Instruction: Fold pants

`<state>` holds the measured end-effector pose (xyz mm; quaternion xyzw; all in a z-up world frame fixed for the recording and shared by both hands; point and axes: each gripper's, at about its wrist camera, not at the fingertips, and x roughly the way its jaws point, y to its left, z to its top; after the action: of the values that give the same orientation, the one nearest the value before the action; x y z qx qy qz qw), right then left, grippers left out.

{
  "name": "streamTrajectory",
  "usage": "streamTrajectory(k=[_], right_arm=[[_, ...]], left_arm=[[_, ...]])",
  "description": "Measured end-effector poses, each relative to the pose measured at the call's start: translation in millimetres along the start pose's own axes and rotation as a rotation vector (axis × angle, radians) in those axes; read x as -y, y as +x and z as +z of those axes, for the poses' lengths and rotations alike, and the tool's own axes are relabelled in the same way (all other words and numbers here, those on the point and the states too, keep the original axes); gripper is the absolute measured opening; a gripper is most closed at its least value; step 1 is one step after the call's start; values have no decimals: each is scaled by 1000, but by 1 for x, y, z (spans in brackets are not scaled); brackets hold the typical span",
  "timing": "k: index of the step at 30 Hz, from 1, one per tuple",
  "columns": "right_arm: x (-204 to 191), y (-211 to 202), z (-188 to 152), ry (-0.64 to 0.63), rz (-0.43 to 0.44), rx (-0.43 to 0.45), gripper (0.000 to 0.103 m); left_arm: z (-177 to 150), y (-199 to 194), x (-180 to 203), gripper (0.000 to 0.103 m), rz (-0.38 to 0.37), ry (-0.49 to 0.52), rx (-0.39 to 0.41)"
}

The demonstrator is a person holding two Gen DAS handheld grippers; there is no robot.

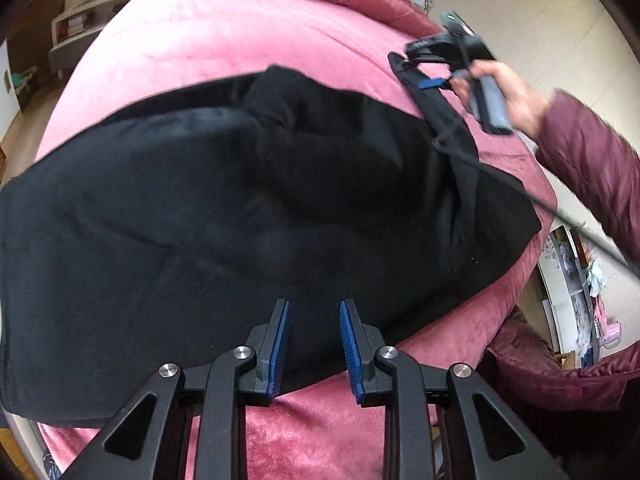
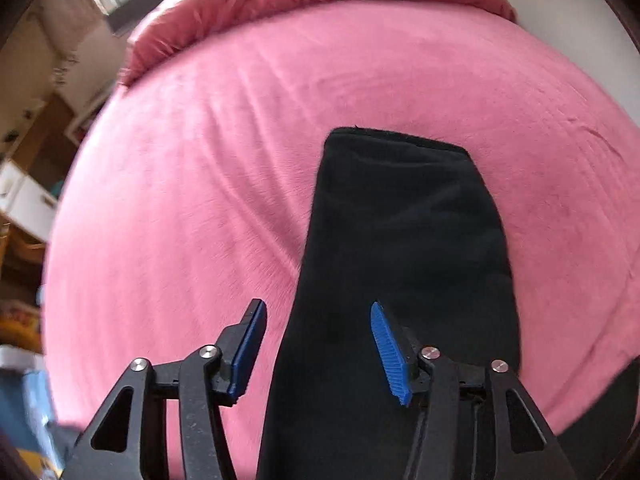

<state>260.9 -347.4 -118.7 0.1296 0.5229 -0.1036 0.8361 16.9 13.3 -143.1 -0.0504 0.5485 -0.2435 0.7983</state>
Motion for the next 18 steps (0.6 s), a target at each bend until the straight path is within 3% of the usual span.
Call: streamTrajectory(k=[4, 5, 6, 7, 8, 13, 18], right_arm=[[-8, 33, 16, -31, -101, -30, 67], [-11, 35, 17, -58, -120, -31, 64], [-15, 35, 18, -85, -130, -27, 54], [-16, 32, 19, -108, -126, -22, 27], [-15, 28, 19, -124, -124, -18, 8], [18, -11, 13, -51, -32, 53, 6], [85, -97, -18, 107, 146, 207, 6]], left_arm=[[1, 8, 2, 26, -6, -11, -13], [6, 12, 3, 26, -7, -14, -16], [7, 13, 4, 26, -13, -18, -15], [7, 10, 2, 26, -17, -18, -15], [8, 11, 2, 26, -20, -17, -15], [10, 4, 1, 26, -18, 9, -15], [6, -3, 8, 27, -26, 41, -3]])
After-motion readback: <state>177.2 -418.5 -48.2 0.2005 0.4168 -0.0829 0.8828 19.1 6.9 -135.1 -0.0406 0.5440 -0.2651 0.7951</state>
